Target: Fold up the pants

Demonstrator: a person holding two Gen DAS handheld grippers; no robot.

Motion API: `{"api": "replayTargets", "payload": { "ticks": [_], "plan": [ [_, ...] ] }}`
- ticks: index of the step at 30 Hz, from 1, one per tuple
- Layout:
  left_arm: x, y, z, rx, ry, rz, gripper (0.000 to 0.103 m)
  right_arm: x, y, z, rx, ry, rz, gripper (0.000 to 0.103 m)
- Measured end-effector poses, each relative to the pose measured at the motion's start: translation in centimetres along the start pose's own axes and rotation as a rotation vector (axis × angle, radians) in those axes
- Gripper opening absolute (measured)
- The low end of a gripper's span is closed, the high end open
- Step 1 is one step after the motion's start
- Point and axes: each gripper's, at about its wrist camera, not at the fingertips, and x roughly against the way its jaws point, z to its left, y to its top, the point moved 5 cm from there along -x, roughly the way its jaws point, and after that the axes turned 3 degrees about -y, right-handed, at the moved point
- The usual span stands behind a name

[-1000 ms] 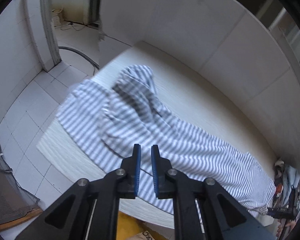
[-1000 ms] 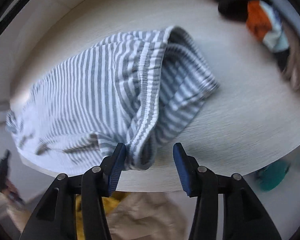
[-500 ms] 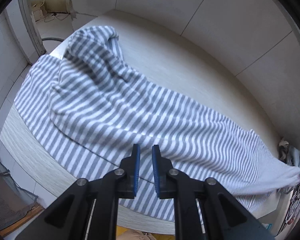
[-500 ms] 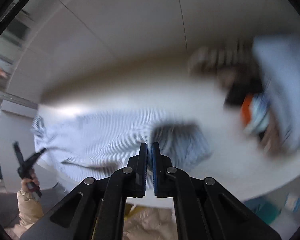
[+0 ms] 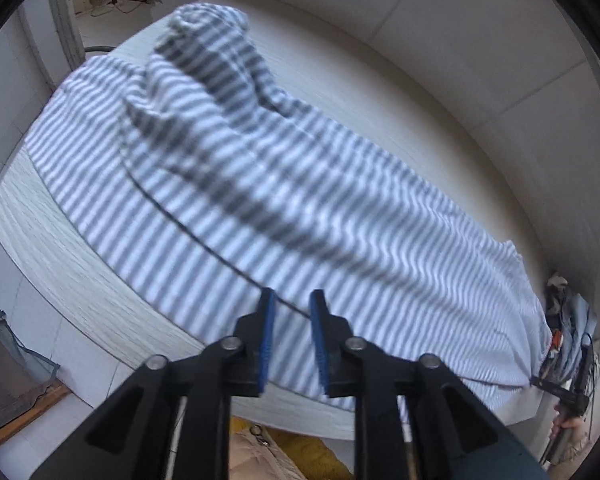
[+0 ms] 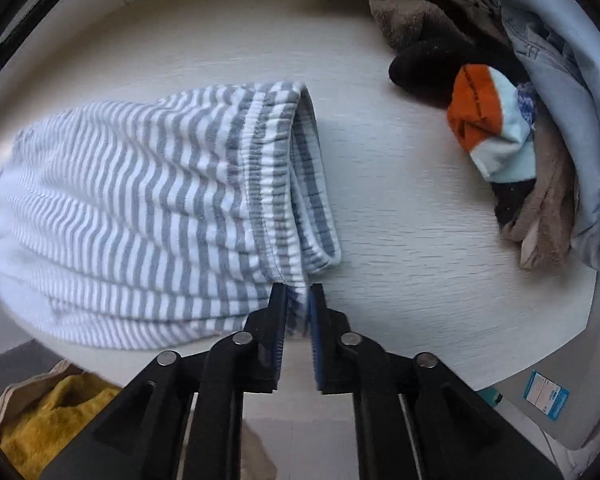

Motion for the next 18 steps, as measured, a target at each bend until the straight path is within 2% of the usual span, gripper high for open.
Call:
{"api": "replayTargets", "payload": {
  "ticks": [2,3,4,7,10,14,18],
  "plan": [
    [-0.2,-0.4,-1.0,-0.021,-0.022,0.002,0.034,1.2,0.1,0.7,0.020,-0.044,-0.033,0.023],
    [-0.3,-0.5,-1.5,-0.033,-0.029,0.001,0.035,2.0,0.1,1.1,0.032,-0.075,-0.052,0.029],
    [-0.5,-0.5,-2.0,-0.039,-0.027,0.002,0.035,2.9,0.1,1.7,0.054,-0.113,-0.075,0.031],
    [-1.3,-0.2,-2.5,-0.017,-0.024,0.011,0.035,5.3,-0.2,3.7,0.115,-0.158,-0.128,0.031],
    [-1.5,0.5,-2.5,0.028,-0.031,0.005,0.035,7.2,-0.8,6.3,0.163,-0.165,-0.179,0.031],
    [-0.7,1.4,-1.5,0.015,-0.006,-0.011,0.035,8.7,-2.2,13.1,0.267,-0.078,-0.232,0.031],
    [-0.8,2.7,0.2,0.003,0.041,-0.006,0.036,8.7,-4.0,22.0,0.412,0.063,-0.253,0.031]
  ]
}}
